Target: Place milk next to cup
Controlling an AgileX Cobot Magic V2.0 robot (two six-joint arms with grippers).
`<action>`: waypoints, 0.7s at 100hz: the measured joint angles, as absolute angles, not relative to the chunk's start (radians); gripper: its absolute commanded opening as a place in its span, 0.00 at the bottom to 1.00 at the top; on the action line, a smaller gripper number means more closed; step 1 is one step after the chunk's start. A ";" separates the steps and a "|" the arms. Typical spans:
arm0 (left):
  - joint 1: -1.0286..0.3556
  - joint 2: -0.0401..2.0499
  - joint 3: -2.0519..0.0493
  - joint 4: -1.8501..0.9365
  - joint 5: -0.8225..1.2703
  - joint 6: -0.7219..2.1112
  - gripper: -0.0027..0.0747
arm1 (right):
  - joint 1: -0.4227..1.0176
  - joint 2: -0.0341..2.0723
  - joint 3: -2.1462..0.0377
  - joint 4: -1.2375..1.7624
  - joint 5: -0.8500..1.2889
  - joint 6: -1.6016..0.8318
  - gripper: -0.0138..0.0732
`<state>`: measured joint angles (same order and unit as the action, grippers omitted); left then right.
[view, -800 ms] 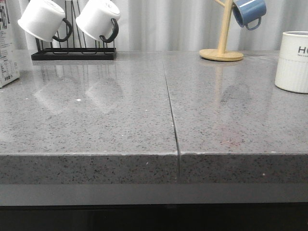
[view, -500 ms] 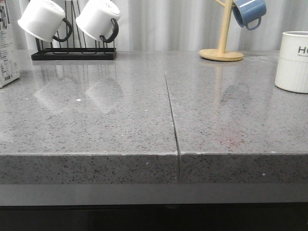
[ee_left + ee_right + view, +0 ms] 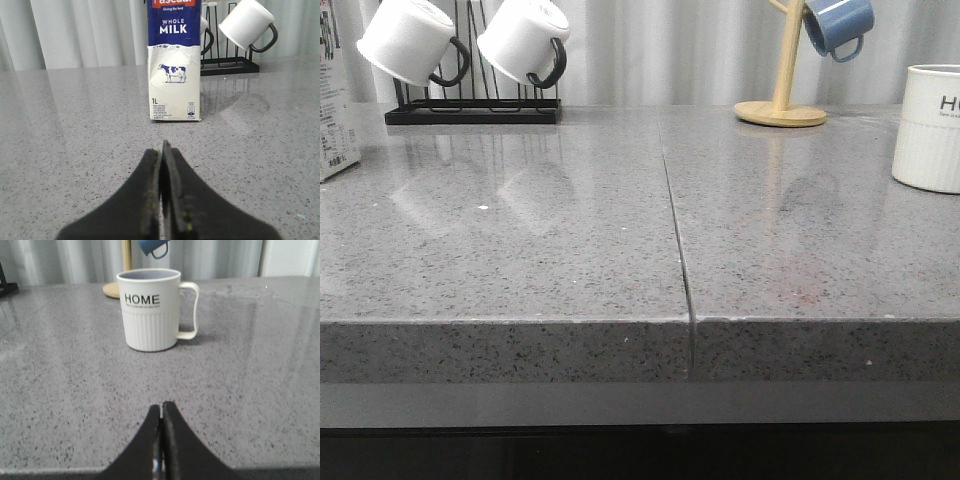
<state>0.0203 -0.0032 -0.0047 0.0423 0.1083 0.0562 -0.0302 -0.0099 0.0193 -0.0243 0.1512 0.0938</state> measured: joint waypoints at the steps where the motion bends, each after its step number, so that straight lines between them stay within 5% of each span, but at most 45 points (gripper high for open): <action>1: 0.020 -0.003 -0.005 0.042 0.108 0.056 0.01 | -0.030 -0.010 0.017 -0.024 0.156 0.094 0.09; 56: 0.020 -0.003 -0.005 0.042 0.108 0.056 0.01 | -0.030 0.216 -0.262 -0.024 0.331 0.094 0.10; 70: 0.020 -0.003 -0.005 0.042 0.108 0.056 0.01 | -0.030 0.301 -0.262 -0.021 0.267 0.094 0.27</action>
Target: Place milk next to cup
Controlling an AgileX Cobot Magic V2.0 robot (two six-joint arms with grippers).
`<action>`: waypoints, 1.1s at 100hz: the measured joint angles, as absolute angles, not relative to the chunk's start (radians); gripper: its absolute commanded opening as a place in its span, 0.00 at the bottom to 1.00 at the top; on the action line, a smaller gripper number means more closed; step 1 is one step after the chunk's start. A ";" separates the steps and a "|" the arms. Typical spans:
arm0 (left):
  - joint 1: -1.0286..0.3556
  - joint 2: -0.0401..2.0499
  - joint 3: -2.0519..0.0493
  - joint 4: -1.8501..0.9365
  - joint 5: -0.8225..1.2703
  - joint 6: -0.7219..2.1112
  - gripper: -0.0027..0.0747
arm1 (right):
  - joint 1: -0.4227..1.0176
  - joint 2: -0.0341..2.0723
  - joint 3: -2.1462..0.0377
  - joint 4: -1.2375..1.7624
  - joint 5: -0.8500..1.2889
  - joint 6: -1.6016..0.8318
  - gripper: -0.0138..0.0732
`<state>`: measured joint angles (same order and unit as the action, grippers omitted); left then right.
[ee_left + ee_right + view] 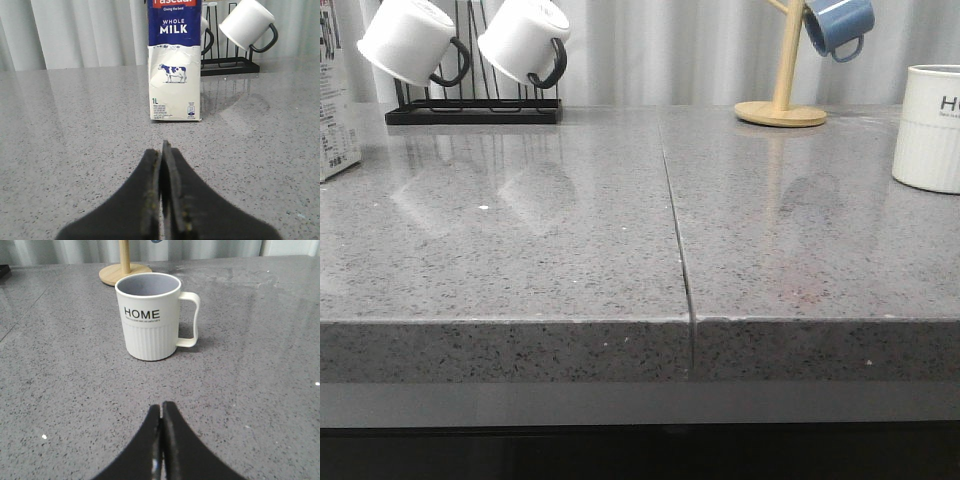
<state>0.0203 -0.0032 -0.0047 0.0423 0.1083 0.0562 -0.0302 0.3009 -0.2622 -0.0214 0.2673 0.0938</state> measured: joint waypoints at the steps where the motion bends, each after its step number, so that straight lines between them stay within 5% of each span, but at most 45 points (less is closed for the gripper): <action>1: 0.020 -0.003 -0.005 0.042 0.108 0.056 0.01 | -0.030 0.305 -0.262 -0.021 0.260 0.094 0.30; 15: 0.020 -0.003 -0.005 0.042 0.108 0.056 0.01 | -0.030 0.390 -0.262 -0.021 0.175 0.094 0.48; 82: 0.020 -0.003 -0.005 0.042 0.108 0.056 0.01 | -0.143 1.076 -0.279 -0.020 -0.556 0.094 0.48; 110: 0.020 -0.003 -0.005 0.042 0.108 0.056 0.01 | -0.146 1.336 -0.397 -0.020 -0.647 0.094 0.48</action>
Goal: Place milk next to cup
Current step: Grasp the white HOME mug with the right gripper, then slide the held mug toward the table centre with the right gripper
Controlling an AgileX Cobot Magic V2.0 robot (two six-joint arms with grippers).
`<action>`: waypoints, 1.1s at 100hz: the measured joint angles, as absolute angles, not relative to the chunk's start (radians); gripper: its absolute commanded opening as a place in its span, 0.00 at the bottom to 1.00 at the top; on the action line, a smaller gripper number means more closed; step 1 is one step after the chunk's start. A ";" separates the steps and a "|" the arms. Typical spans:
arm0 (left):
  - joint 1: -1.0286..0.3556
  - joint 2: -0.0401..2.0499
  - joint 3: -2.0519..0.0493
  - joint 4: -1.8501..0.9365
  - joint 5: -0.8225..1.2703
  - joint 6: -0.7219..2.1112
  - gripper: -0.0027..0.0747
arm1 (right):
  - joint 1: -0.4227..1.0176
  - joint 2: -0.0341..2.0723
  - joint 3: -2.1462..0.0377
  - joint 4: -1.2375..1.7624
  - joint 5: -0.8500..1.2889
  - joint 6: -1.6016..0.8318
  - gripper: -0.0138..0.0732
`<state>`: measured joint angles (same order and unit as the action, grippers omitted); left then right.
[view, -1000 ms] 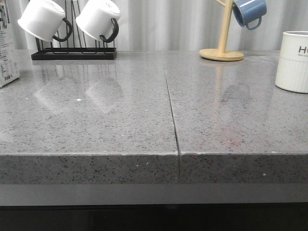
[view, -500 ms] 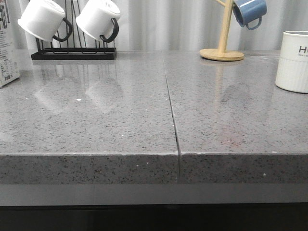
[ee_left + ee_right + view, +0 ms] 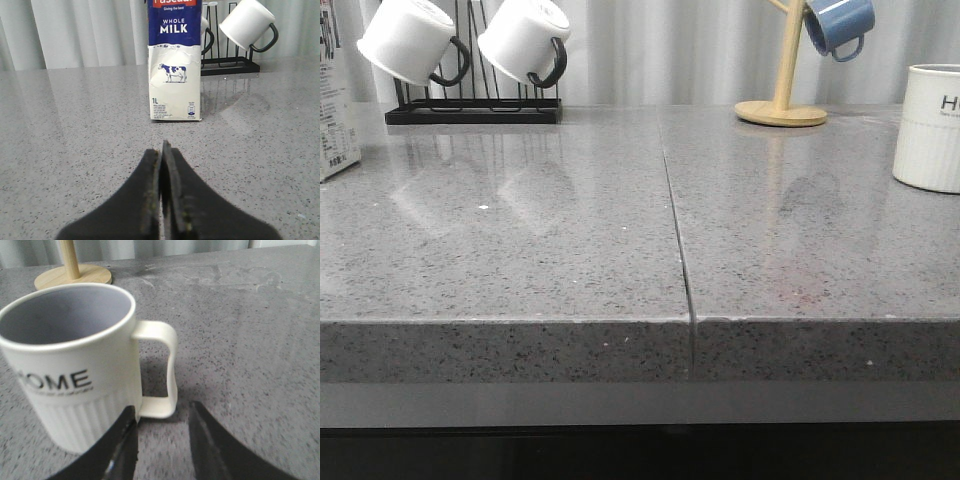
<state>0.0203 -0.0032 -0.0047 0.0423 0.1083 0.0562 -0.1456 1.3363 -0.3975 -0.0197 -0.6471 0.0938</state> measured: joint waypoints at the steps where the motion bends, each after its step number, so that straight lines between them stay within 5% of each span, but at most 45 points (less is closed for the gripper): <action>1: 0.020 -0.003 -0.005 0.042 0.108 0.056 0.01 | -0.146 1.346 -0.401 -0.020 -0.647 0.094 0.48; 41: 0.020 -0.003 -0.005 0.042 0.108 0.056 0.01 | -0.146 1.568 -0.576 0.005 -0.677 0.094 0.46; 65: 0.020 -0.003 -0.005 0.042 0.108 0.056 0.01 | -0.146 1.633 -0.643 0.007 -0.677 0.094 0.07; 110: 0.020 -0.003 -0.005 0.042 0.108 0.056 0.01 | -0.015 1.626 -0.670 0.010 -0.675 0.094 0.08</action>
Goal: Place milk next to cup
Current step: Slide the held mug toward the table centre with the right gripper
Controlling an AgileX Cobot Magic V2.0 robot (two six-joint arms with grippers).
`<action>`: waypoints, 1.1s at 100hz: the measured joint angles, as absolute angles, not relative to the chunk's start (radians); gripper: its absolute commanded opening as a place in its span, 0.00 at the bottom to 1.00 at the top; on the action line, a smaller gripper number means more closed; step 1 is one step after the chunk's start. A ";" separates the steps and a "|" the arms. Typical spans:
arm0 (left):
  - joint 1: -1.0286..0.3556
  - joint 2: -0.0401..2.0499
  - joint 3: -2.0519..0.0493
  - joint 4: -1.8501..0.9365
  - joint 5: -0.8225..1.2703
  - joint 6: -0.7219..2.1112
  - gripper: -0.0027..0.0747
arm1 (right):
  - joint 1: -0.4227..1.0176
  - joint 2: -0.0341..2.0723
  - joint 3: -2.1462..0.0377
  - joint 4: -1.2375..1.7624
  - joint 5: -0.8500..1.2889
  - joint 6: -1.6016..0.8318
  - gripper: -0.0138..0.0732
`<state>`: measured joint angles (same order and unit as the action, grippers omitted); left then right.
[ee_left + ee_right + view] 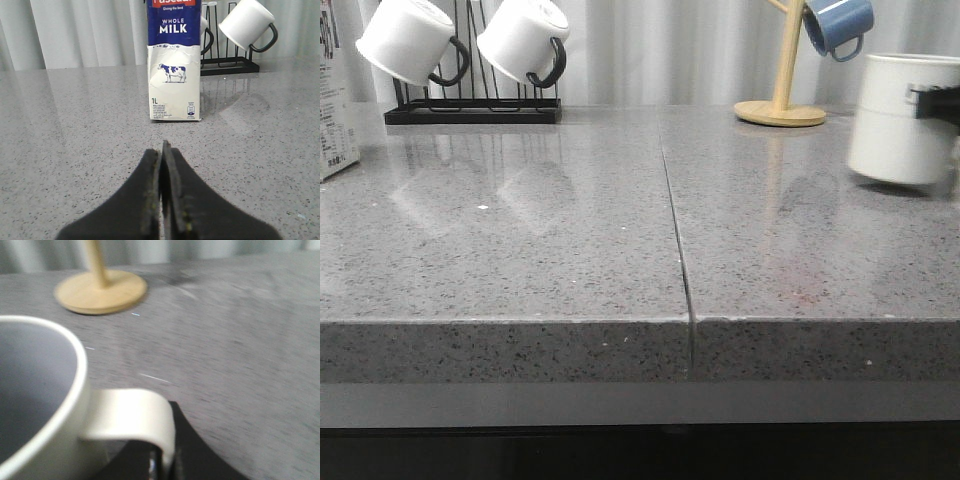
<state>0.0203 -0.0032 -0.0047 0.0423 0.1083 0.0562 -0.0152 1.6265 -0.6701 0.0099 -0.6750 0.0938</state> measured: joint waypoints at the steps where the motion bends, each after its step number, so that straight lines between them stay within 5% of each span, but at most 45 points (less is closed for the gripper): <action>1: 0.020 -0.003 -0.005 0.042 0.108 0.056 0.01 | -0.010 1.626 -0.673 0.010 -0.675 0.094 0.08; 50: 0.020 -0.003 -0.005 0.042 0.108 0.056 0.01 | 0.289 1.711 -0.838 0.010 -0.650 0.094 0.08; 92: 0.020 -0.003 -0.005 0.042 0.108 0.056 0.01 | 0.383 1.839 -0.938 0.010 -0.628 0.094 0.09; 110: 0.020 -0.003 -0.005 0.042 0.108 0.056 0.01 | 0.383 1.842 -0.940 0.010 -0.626 0.094 0.26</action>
<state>0.0203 -0.0032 -0.0047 0.0423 0.1083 0.0562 0.3826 1.8417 -0.9395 0.0099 -0.6257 0.0938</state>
